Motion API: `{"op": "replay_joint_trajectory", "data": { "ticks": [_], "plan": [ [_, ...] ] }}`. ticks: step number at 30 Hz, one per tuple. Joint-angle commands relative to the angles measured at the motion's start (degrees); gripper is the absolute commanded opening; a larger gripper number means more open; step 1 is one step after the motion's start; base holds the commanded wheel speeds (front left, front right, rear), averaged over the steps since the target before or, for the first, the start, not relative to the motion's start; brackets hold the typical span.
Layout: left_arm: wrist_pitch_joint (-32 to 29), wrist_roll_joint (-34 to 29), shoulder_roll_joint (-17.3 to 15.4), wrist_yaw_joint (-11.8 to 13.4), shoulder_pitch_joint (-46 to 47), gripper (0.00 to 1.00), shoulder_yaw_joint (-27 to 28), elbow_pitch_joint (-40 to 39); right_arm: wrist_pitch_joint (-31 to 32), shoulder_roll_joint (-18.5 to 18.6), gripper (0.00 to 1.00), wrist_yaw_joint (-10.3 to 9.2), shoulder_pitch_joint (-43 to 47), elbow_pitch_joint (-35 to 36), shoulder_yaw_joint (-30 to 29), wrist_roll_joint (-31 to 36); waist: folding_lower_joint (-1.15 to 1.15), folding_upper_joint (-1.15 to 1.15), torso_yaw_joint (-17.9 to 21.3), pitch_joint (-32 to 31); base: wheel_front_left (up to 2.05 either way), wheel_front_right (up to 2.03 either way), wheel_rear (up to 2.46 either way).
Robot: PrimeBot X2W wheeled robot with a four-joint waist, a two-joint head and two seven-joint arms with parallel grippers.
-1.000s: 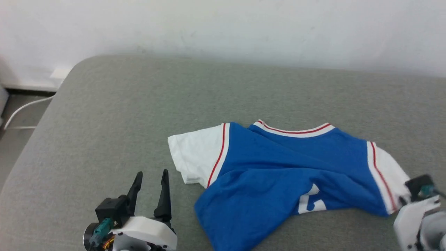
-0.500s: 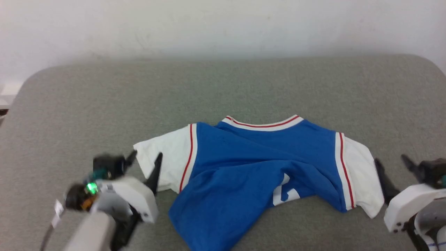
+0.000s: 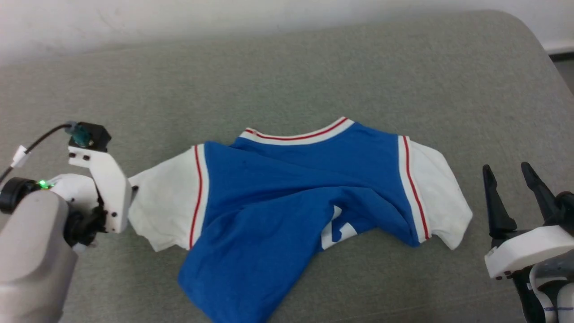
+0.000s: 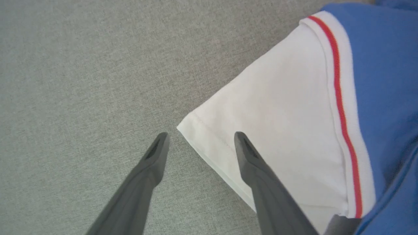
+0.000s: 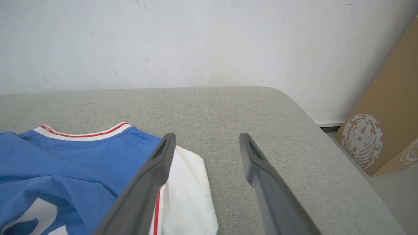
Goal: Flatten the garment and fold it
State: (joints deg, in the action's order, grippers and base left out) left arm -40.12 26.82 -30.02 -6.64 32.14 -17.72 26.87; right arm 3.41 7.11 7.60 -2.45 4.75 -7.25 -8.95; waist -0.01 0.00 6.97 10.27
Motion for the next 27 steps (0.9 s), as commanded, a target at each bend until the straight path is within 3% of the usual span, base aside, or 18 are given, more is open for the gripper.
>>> {"op": "replay_joint_trajectory", "data": {
  "ticks": [1,10,16,17,18,22,27],
  "plan": [
    [-0.5,0.3,-0.6,-0.5,1.0,1.0,-0.3,0.5,-0.4,-0.3,1.0,-0.11,-0.7,0.2,-0.1,0.5,0.01,0.0,2.9,2.9,0.0,0.0,0.0],
    [-3.3,1.3,-3.4,-0.7,2.9,1.0,-1.9,6.0,-1.8,-1.7,1.0,-0.11,-1.2,-1.2,-0.1,0.8,0.01,0.0,4.6,5.1,0.0,0.0,0.0],
    [-4.8,3.8,-2.9,-0.8,2.0,1.0,-4.1,7.5,-1.9,-2.0,1.0,-0.11,-1.5,-1.7,-0.5,1.3,0.01,0.0,4.4,6.0,0.0,0.0,0.0],
    [-5.9,5.1,-2.7,-0.8,1.7,0.36,-4.8,7.4,-1.9,-2.0,1.0,-0.11,-1.6,-1.7,-0.6,1.4,0.01,0.0,4.3,6.0,0.0,0.0,0.0],
    [-7.0,6.5,-2.7,-0.8,1.4,0.0,-5.7,6.9,-1.9,-2.1,1.0,-0.11,-1.6,-1.8,-0.6,1.5,0.01,0.0,4.2,6.1,0.0,0.0,0.0],
    [-7.8,9.3,-3.6,-0.8,0.9,0.0,-5.7,6.0,-1.8,-2.1,1.0,-0.11,-1.6,-2.1,-1.0,1.9,0.01,0.0,3.3,5.7,0.0,0.0,0.0],
    [0.3,9.0,-3.8,2.2,-0.1,0.0,-2.8,4.2,-1.0,-0.6,1.0,-0.11,-1.3,-3.1,-1.7,2.4,0.01,0.0,1.5,3.2,0.0,0.0,0.0]
  ]
}}
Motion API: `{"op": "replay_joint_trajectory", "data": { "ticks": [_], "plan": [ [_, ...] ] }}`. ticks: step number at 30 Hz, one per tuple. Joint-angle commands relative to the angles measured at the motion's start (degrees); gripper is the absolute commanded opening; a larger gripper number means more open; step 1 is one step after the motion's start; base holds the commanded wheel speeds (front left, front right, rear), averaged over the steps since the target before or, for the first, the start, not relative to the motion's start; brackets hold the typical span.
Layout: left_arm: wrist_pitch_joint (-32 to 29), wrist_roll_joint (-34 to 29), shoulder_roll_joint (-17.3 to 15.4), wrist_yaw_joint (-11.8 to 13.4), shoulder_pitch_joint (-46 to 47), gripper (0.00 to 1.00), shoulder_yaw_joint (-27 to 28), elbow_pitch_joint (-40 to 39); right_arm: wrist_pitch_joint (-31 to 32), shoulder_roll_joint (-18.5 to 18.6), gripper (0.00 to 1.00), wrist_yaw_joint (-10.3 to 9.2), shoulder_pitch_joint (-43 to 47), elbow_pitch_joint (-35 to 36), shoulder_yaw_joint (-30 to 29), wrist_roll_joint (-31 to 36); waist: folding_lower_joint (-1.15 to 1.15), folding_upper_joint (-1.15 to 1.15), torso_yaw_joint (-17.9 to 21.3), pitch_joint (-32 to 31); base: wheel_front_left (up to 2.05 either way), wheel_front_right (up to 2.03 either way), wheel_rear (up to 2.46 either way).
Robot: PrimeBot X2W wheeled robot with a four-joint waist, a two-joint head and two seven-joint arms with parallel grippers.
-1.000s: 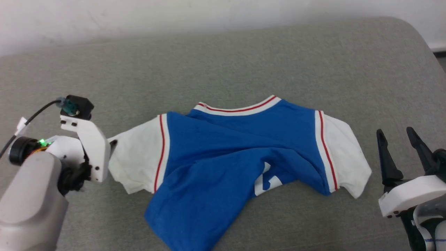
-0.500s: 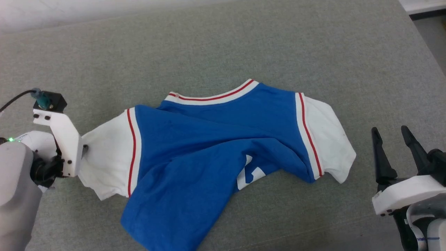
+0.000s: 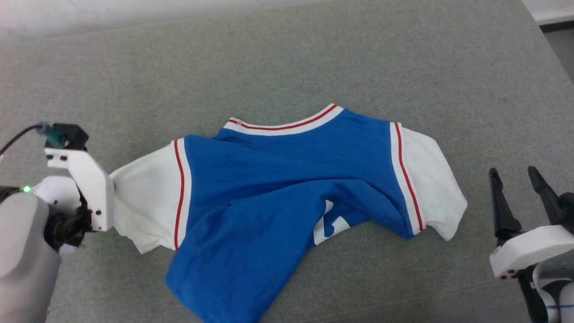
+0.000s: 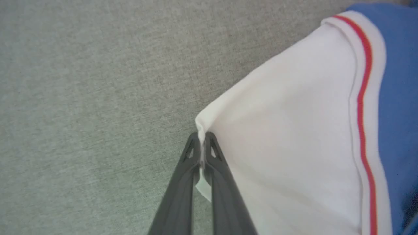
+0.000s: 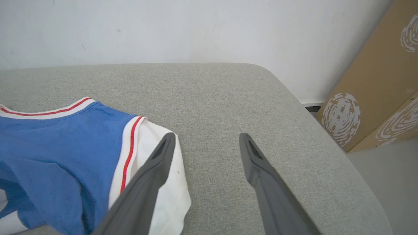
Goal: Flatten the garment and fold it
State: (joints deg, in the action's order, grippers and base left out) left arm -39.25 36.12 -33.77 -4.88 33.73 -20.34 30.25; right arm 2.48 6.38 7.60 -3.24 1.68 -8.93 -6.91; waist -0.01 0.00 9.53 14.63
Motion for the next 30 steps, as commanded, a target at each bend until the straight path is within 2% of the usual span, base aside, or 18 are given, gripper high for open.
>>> {"op": "replay_joint_trajectory", "data": {
  "ticks": [1,6,11,15,22,26,30],
  "plan": [
    [1.4,-0.8,-0.3,1.2,-2.1,0.0,0.3,0.1,0.2,0.6,1.0,-0.11,-0.4,-0.1,-0.2,0.4,0.01,0.0,-1.6,-1.8,0.0,0.0,0.0],
    [10.5,-1.3,-1.1,6.0,-5.0,0.0,4.4,-4.9,2.8,3.2,1.0,-0.11,0.3,0.0,-0.2,0.4,0.01,0.0,-4.8,-4.7,0.0,0.0,0.0],
    [16.0,-1.5,-2.3,9.9,-9.5,0.0,7.8,-11.9,7.9,6.0,1.0,-0.11,0.9,0.9,1.9,-0.7,0.01,0.0,-8.0,-6.4,0.0,0.0,0.0],
    [17.3,-0.8,-2.0,11.6,-13.5,0.0,8.8,-18.9,13.3,8.6,1.0,-0.11,-0.4,0.1,4.5,-4.3,0.01,0.0,-10.5,-6.7,0.0,0.0,0.0],
    [17.8,-1.1,-1.0,14.9,-19.4,0.0,8.8,-31.7,26.7,15.4,1.0,-0.11,-7.2,-4.1,9.8,-8.2,0.01,0.0,-14.3,-5.2,0.0,0.0,0.0],
    [17.5,-2.0,-0.2,16.5,-21.7,0.0,7.5,-37.9,33.1,17.9,1.0,-0.11,-11.9,-8.1,12.0,-9.6,0.01,0.0,-16.3,-3.9,0.0,0.0,0.0],
    [17.1,-2.8,0.4,16.9,-21.9,0.0,6.2,-41.5,36.8,20.6,1.0,-0.11,-16.1,-13.6,14.8,-10.0,0.01,0.0,-18.3,-2.4,0.0,0.0,0.0]
  ]
}}
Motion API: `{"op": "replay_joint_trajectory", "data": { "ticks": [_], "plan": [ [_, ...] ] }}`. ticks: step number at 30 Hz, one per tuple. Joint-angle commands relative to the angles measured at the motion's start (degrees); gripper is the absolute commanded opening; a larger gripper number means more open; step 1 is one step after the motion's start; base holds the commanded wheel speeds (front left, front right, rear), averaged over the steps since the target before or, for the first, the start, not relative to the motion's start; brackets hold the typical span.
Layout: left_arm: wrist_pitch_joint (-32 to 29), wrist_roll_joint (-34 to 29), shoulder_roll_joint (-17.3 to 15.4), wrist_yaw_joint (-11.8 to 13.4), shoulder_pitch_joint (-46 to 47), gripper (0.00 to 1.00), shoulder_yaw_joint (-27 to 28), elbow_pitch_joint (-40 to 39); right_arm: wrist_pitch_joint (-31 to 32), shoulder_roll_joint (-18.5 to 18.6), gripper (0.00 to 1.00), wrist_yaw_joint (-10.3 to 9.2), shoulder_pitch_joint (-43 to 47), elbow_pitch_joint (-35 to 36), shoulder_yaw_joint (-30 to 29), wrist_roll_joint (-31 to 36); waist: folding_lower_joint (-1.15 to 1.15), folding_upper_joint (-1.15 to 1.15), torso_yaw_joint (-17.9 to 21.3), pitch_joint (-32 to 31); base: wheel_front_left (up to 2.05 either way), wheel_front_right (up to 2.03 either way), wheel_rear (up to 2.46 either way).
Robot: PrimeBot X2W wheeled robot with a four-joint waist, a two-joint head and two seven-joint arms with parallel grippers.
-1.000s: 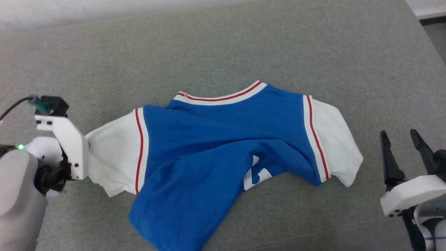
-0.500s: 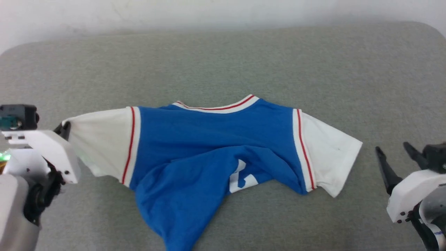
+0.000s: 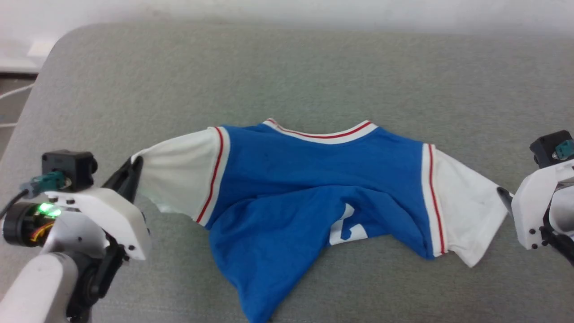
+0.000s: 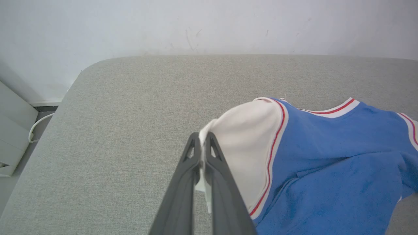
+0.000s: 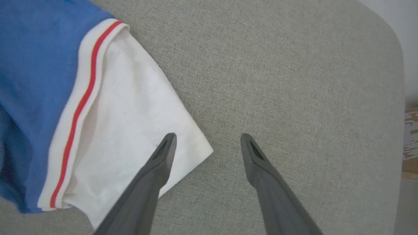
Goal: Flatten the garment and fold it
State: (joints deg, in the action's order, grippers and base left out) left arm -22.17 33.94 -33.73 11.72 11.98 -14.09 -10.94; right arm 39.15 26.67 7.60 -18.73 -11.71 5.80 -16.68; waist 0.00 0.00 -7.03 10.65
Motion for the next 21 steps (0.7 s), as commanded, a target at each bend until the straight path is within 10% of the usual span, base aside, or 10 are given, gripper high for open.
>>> {"op": "replay_joint_trajectory", "data": {
  "ticks": [1,12,13,14,15,21],
  "plan": [
    [0.0,-0.8,0.4,0.3,0.0,0.0,-0.4,-0.9,0.7,0.9,1.0,-0.11,-1.5,-1.6,1.0,-0.3,0.0,0.0,-2.2,2.0,0.0,0.0,0.0],
    [0.1,-1.7,1.8,-0.9,2.8,0.0,-3.3,-1.1,-0.1,4.0,1.0,-0.11,-6.2,-12.5,12.3,-2.7,0.0,0.0,-4.7,4.8,0.0,0.0,0.0],
    [0.2,-1.7,1.9,-1.0,3.0,0.0,-3.5,-0.8,-0.2,4.3,0.82,-0.11,-6.3,-13.2,13.6,-3.0,0.0,0.0,-4.8,4.8,0.0,0.0,0.0],
    [0.3,-1.6,2.1,-1.1,3.2,0.0,-3.6,-0.5,-0.7,4.7,0.3,-0.11,-6.4,-13.6,14.7,-3.4,0.0,0.0,-4.8,4.8,0.0,0.0,0.0],
    [0.5,-1.5,2.2,-1.3,3.4,0.0,-3.7,-0.2,-1.4,5.2,0.0,-0.11,-6.6,-14.0,15.6,-3.6,0.0,0.0,-4.7,4.7,0.0,0.0,0.0],
    [2.6,-0.9,2.2,-1.5,3.4,0.0,-2.5,2.4,-9.6,8.0,0.0,-0.11,-9.6,-15.1,17.5,-2.8,0.0,0.0,-3.3,1.8,0.0,0.0,0.0]
  ]
}}
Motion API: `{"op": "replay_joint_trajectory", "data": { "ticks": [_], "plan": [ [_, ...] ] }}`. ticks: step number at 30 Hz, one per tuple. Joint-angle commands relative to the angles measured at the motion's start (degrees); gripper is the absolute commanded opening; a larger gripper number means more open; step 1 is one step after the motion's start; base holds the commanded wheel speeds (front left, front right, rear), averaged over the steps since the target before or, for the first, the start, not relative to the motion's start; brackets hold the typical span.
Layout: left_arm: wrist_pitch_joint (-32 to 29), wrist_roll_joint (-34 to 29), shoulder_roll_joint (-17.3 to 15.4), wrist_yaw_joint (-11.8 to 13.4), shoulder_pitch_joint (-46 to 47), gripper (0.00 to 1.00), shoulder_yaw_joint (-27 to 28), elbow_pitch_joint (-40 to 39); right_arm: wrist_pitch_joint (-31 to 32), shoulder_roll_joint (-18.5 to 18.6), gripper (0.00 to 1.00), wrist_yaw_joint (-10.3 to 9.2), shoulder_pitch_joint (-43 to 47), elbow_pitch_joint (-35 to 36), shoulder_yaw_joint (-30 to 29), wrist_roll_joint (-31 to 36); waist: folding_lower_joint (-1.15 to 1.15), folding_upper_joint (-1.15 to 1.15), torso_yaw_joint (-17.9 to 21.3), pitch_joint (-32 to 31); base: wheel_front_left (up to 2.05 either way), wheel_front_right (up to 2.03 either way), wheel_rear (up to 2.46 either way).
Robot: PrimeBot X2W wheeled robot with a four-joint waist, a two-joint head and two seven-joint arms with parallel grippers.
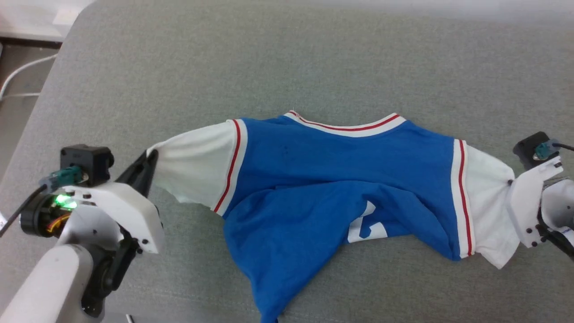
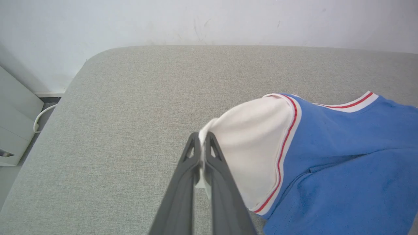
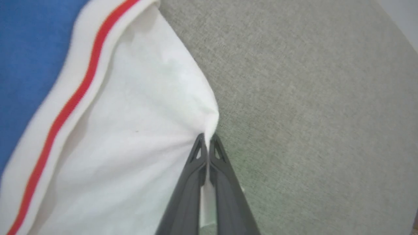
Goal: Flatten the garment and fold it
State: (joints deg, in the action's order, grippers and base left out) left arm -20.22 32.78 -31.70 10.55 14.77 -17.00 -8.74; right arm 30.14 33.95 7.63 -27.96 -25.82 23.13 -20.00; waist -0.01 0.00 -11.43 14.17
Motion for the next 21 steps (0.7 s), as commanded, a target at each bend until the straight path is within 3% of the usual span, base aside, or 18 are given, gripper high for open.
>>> {"op": "replay_joint_trajectory", "data": {
  "ticks": [1,11,21],
  "plan": [
    [1.4,0.2,0.1,-0.2,0.6,0.0,0.9,0.4,-2.2,1.1,0.0,-0.14,-1.0,-0.9,-0.1,0.9,0.01,0.0,1.4,-2.4,0.0,0.0,0.0],
    [7.5,0.1,-1.7,0.9,0.9,0.0,6.2,0.3,-15.2,3.8,0.0,-0.14,-4.6,6.7,-5.2,4.6,0.01,0.0,5.4,-11.3,0.0,0.0,0.0],
    [13.0,-1.1,-5.2,2.5,2.1,0.0,13.1,-5.7,-17.4,5.5,0.0,-0.14,-6.4,20.3,-11.2,6.4,0.01,0.0,8.7,-15.7,0.0,0.0,0.0]
  ]
}}
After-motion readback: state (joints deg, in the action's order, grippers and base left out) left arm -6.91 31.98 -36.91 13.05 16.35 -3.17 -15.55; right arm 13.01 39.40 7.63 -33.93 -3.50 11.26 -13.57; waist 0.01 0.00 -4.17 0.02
